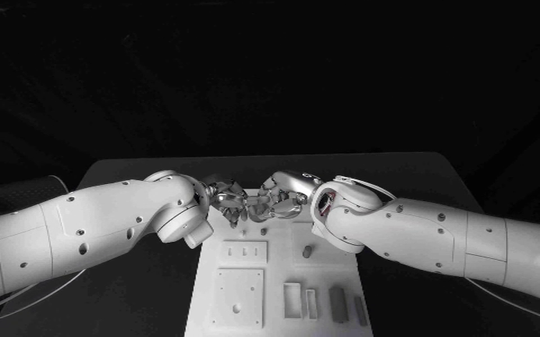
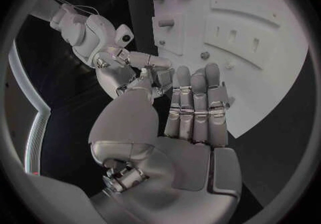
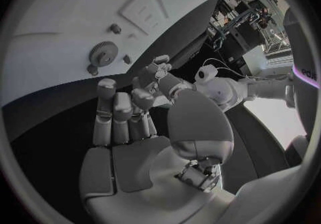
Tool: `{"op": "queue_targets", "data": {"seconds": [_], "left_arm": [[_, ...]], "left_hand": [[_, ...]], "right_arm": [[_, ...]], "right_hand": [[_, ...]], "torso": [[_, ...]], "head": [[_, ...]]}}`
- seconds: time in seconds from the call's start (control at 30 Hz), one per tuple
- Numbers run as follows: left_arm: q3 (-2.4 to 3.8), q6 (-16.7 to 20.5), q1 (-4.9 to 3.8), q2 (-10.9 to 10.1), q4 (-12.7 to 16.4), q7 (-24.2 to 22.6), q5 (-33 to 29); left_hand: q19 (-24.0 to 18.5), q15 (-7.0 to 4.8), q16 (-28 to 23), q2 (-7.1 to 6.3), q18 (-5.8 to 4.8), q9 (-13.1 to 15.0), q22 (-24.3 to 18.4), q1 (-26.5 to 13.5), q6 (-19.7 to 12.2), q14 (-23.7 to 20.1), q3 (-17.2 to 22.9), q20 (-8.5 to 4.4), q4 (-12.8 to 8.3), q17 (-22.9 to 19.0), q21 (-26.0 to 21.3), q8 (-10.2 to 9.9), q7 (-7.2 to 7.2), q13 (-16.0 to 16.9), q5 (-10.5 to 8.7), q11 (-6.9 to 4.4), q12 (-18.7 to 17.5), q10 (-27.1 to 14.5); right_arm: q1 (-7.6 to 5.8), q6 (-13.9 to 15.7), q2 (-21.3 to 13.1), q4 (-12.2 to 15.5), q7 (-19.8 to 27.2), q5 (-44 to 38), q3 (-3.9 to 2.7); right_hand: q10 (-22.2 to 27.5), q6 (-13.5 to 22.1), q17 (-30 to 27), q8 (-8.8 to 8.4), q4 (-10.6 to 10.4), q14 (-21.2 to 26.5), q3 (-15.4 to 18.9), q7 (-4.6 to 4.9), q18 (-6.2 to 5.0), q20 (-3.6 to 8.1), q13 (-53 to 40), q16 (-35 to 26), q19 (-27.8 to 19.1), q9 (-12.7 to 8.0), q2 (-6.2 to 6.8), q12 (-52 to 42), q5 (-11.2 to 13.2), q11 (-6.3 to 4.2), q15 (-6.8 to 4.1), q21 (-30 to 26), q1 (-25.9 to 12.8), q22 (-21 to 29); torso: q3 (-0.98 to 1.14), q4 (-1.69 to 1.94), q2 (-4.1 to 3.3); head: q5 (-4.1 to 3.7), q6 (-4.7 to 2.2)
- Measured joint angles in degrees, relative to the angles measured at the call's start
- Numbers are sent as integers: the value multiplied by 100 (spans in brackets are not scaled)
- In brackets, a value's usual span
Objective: Assemble the parts on the task board
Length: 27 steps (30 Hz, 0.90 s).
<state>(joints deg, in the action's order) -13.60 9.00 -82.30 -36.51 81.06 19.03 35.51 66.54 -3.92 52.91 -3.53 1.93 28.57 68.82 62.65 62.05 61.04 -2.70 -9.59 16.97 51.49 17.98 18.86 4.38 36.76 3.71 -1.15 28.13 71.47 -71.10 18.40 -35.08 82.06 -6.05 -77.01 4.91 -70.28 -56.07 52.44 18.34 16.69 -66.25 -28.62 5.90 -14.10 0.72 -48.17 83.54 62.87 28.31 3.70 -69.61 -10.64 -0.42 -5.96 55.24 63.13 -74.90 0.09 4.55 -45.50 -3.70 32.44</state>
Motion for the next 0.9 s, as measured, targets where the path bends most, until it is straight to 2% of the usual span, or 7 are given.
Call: {"op": "queue_targets", "data": {"seconds": [0.03, 0.17, 0.37, 0.5, 0.7, 0.83, 0.9], "left_arm": [[0, -15, 0, 0, 1, 16, 5], [0, -92, 0, -3, 12, 67, 40], [0, -176, 0, -1, 15, 116, 75], [-1, -202, 0, 12, -6, 133, 87], [-2, -203, 0, 20, -7, 140, 98], [-2, -176, 0, 17, -3, 128, 101], [-1, -155, 0, 15, -3, 122, 103]], "left_hand": [[16, -12, 37, 0, 28, 12, 14, 0, 11, 12, 0, -15, 0, -16, 16, 0, -11, 1, 0, -13, 0, 13], [116, -90, 160, 2, 29, 72, 88, 2, 111, 90, 0, -56, 0, -74, 64, 25, -50, 31, 0, -70, 66, 112], [136, -90, 232, 52, 23, 110, 151, 213, 111, 90, -16, -76, -16, -154, 64, 27, -50, 38, 27, -70, 66, 112], [137, -90, 258, 149, 20, 134, 178, 317, 111, 90, -52, -75, -11, -204, 64, 27, -50, 44, 47, -70, 66, 112], [137, -90, 321, 224, 13, 164, 215, 465, 111, 90, -105, -75, -24, -268, 64, 27, -50, 52, 73, -70, 66, 112], [166, -110, 370, 252, -22, 187, 242, 550, 131, 70, -135, -105, -23, -306, 64, 6, -71, 61, 112, -80, 93, 122], [192, -110, 413, 197, -33, 214, 259, 592, 175, 70, 7, -123, -6, -341, 64, 6, -70, 74, 43, -102, 97, 144]], "right_arm": [[0, -1, 1, 1, 0, 0, 0], [0, -2, 10, 2, -2, -2, 0], [0, -7, 17, 5, -4, -14, 0], [0, -14, 29, 11, -8, -24, 0], [0, -33, 34, 11, -15, -44, 0], [0, -45, 34, 14, -20, -65, 0], [0, -52, 35, 17, -22, -75, 0]], "right_hand": [[0, 0, -4, -2, 0, 0, 0, 0, 0, 0, 0, 0, 0, 0, 0, 0, 0, 0, 0, 0, 0, 0], [0, 4, -4, 18, 0, 1, 0, 4, 0, 0, 0, 0, 0, 0, 0, 0, 0, 0, 2, 0, 0, 0], [-9, -15, -4, 18, 0, 1, 0, -6, -1, -1, 0, 0, 0, 0, 0, 0, 0, -9, 4, 0, 0, 0], [-9, -15, -4, 18, 0, 1, 0, -6, -1, -1, 0, 0, 0, 1, 0, 0, 0, -9, 5, 0, 0, 0], [-9, -15, -3, 18, 0, -16, 0, -6, -1, -1, 0, 0, 0, 3, 0, 0, 0, -9, -10, 0, 0, 0], [-10, -14, -3, 18, 0, -17, 0, -6, -1, -2, 0, 0, -1, 4, 1, 0, 0, -9, -11, 0, 0, 0], [-10, -14, -3, 17, 0, -18, 0, -6, -1, -2, 0, 0, -1, 5, 0, 0, 0, -9, -11, 0, 0, 0]], "torso": [[0, 0, 0], [0, 1, -1], [-3, 8, -1], [-6, 7, -2], [-7, 1, -2], [-7, 1, -2], [-7, 1, -2]], "head": [[0, 1], [-4, 9], [-5, 14], [0, 14], [2, 10], [-4, 7], [-10, 3]]}}
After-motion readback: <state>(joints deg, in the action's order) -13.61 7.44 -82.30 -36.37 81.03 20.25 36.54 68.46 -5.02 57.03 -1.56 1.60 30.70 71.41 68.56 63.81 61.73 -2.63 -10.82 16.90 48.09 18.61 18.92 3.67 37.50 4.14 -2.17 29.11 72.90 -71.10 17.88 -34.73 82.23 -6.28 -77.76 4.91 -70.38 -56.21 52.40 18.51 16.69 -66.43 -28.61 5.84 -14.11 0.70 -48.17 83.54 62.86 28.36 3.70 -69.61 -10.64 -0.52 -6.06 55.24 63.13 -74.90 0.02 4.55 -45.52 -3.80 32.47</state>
